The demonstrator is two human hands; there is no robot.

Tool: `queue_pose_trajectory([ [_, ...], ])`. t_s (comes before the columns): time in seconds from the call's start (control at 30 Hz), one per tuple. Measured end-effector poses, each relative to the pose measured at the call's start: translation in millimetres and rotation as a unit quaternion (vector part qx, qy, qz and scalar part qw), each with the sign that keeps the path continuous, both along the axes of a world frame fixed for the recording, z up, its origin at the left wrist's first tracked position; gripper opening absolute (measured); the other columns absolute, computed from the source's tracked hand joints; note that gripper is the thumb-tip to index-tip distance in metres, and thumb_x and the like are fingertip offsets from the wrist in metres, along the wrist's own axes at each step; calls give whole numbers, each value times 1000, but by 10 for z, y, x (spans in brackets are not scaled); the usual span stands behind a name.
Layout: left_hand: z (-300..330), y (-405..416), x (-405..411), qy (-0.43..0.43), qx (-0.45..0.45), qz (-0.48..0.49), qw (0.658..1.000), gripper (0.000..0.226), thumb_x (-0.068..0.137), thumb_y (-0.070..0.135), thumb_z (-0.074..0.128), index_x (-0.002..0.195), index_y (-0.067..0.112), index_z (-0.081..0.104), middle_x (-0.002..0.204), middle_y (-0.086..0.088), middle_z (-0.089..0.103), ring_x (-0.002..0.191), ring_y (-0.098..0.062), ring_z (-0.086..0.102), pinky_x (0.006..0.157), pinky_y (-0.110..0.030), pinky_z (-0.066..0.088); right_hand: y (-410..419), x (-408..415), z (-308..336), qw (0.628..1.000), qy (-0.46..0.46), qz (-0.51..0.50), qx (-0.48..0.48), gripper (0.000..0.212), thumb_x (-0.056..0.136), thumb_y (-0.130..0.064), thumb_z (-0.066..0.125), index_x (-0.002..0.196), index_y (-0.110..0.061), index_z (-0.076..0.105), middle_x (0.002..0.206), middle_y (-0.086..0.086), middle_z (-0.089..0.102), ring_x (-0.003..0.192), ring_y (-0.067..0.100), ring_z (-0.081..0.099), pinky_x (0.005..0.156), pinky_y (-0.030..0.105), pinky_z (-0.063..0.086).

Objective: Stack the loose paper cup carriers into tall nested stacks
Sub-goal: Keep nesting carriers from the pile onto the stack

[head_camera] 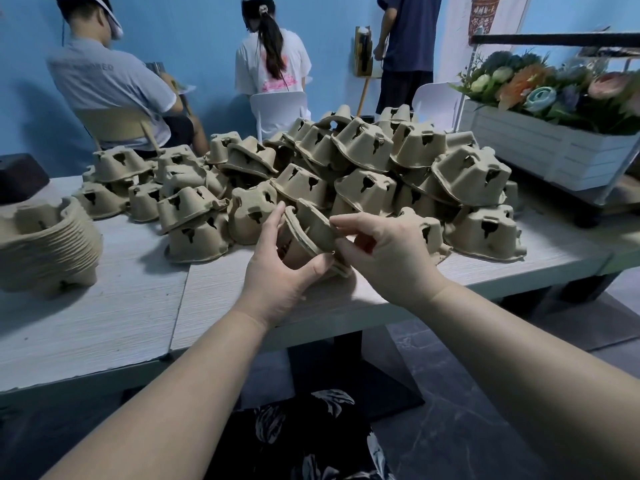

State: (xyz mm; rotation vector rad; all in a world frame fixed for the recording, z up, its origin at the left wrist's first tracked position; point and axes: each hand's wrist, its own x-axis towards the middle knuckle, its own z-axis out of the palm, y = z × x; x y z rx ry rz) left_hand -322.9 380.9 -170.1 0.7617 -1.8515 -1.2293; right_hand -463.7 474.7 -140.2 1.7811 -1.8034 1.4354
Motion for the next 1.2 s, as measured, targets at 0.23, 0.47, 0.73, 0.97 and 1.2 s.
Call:
queue_pose_trajectory([
  [0.23, 3, -12, 3, 2, -2, 0, 1000, 108, 53, 55, 76, 148, 42, 26, 147, 10, 44, 135, -6, 43, 115, -37, 35, 86, -185, -204, 996, 23, -1, 86, 31, 81, -10, 69, 108, -25, 72, 75, -20, 63, 66, -2, 54, 67, 6, 38],
  [0.47, 6, -31, 5, -8, 6, -17, 1000, 119, 49, 60, 80, 150, 40, 20, 148, 8, 43, 136, -5, 41, 117, -36, 32, 97, -93, -158, 985, 58, 66, 149, 35, 91, -37, 46, 111, -20, 69, 98, -1, 71, 88, 16, 62, 78, 31, 48],
  [0.73, -3, -42, 14, 0, 8, -24, 1000, 122, 47, 62, 83, 150, 39, 22, 148, 9, 42, 137, -4, 39, 118, -36, 31, 199, -569, -71, 930, 62, -272, 238, 60, 85, -49, 59, 136, -20, 47, 133, -1, 56, 119, 27, 37, 98, 33, 32],
  [0.97, -17, -49, 16, 1, 10, -17, 1000, 126, 43, 70, 84, 150, 41, 23, 148, 9, 43, 137, -5, 40, 117, -38, 32, 98, -575, -34, 913, 47, -282, 290, 60, 89, -48, 51, 140, -21, 37, 127, 6, 56, 119, 30, 36, 95, 38, 35],
  [1.2, -18, -52, 19, 5, 16, -7, 1000, 123, 44, 67, 85, 148, 43, 24, 147, 9, 44, 137, -7, 41, 117, -38, 32, 15, -568, 34, 935, 41, -263, 236, 59, 87, -49, 56, 138, -24, 40, 119, 8, 58, 112, 30, 41, 94, 39, 36],
])
